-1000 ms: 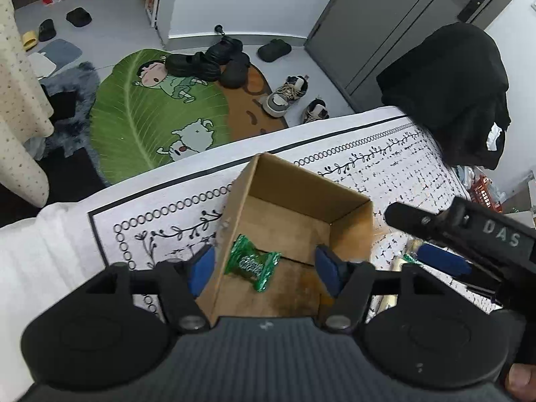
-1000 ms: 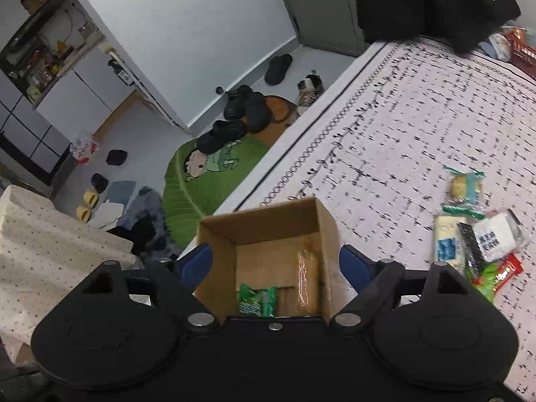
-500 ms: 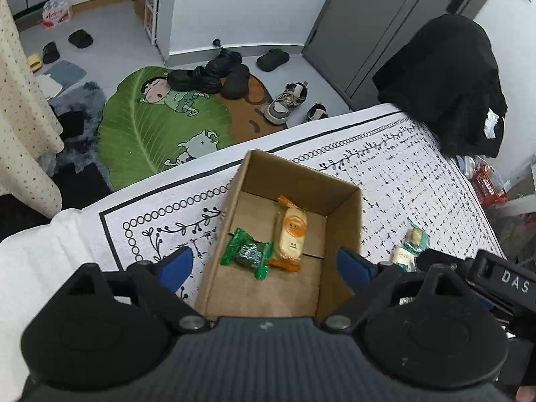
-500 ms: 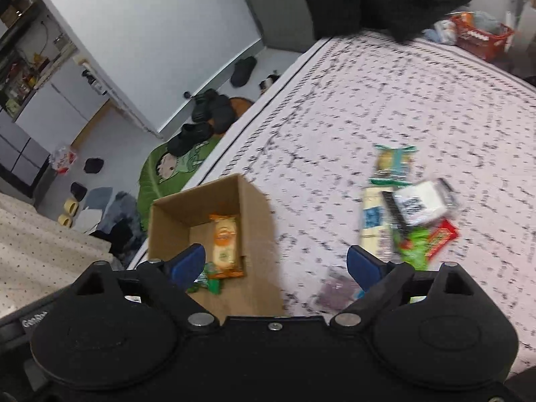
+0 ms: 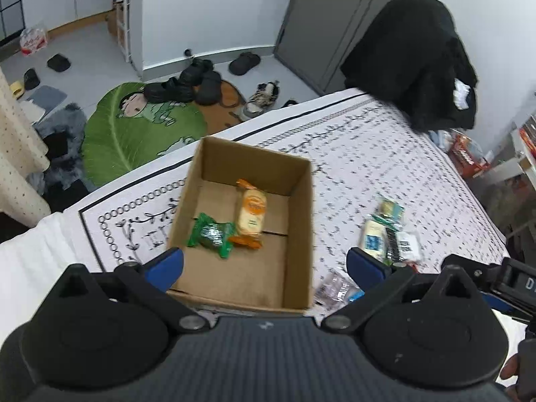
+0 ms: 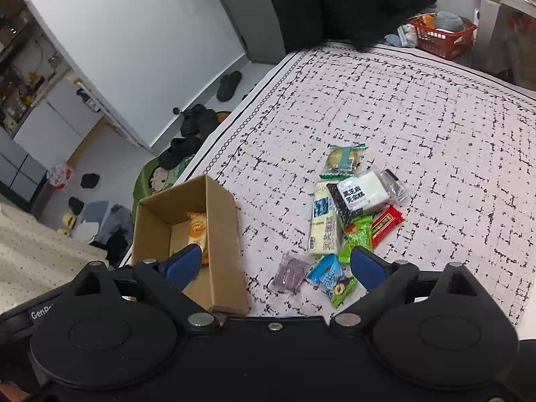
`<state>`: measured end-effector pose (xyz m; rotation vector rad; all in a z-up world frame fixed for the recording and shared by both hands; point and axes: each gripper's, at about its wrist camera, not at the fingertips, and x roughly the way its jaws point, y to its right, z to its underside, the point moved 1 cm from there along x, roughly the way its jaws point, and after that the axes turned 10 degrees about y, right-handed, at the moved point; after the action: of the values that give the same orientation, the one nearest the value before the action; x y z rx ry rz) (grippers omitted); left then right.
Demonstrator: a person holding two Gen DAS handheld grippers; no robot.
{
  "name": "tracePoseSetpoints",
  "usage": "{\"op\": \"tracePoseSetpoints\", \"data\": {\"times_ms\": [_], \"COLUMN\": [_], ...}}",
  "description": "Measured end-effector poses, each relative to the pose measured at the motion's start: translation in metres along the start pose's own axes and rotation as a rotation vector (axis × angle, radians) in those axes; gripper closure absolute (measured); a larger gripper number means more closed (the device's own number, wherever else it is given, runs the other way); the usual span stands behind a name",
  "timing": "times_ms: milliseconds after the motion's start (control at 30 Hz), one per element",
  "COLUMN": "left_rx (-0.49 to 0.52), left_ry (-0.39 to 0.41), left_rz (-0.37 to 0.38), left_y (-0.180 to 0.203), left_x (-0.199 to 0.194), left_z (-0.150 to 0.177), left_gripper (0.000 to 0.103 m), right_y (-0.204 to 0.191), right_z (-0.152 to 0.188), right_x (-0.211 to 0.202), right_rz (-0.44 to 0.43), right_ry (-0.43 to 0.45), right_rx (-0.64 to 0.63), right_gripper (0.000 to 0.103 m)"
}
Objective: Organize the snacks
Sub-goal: 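Withdraw both tools from the box back toward the snack pile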
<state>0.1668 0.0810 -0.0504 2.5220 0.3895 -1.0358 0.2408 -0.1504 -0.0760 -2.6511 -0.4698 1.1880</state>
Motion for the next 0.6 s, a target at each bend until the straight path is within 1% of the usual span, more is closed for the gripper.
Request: {"op": "tracePoseSetpoints", "data": {"times_ms": [100, 300, 400, 600], "left_rx": [0.007, 0.040, 0.042, 0.043], "left_ry": [-0.011, -0.023, -0.036, -0.031], "left_rz": [0.012, 0.021, 0.020, 0.025], "left_y": [0.010, 0.027, 0.033, 0.042], "left_x": [-0.002, -0.008, -0.009, -0.011], "left_z": [0.006, 0.020, 0.028, 0.037], "left_gripper": [0.000, 0.000, 0.000, 0.000], "right_y": [0.009, 0.030, 0.039, 0.056], "right_z": [0.008, 0.011, 0.010, 0.013], "right_x": [0.000, -0.009, -0.013, -0.019], "right_rz": [0.007, 0.033, 0.025, 0.027], "right_ry": [-0.016, 0.016, 0.038, 0.062], "right_rx": [0.024, 0.064, 0.089, 0.049], "right_gripper": [0.007, 0.007, 0.007, 0.007]}}
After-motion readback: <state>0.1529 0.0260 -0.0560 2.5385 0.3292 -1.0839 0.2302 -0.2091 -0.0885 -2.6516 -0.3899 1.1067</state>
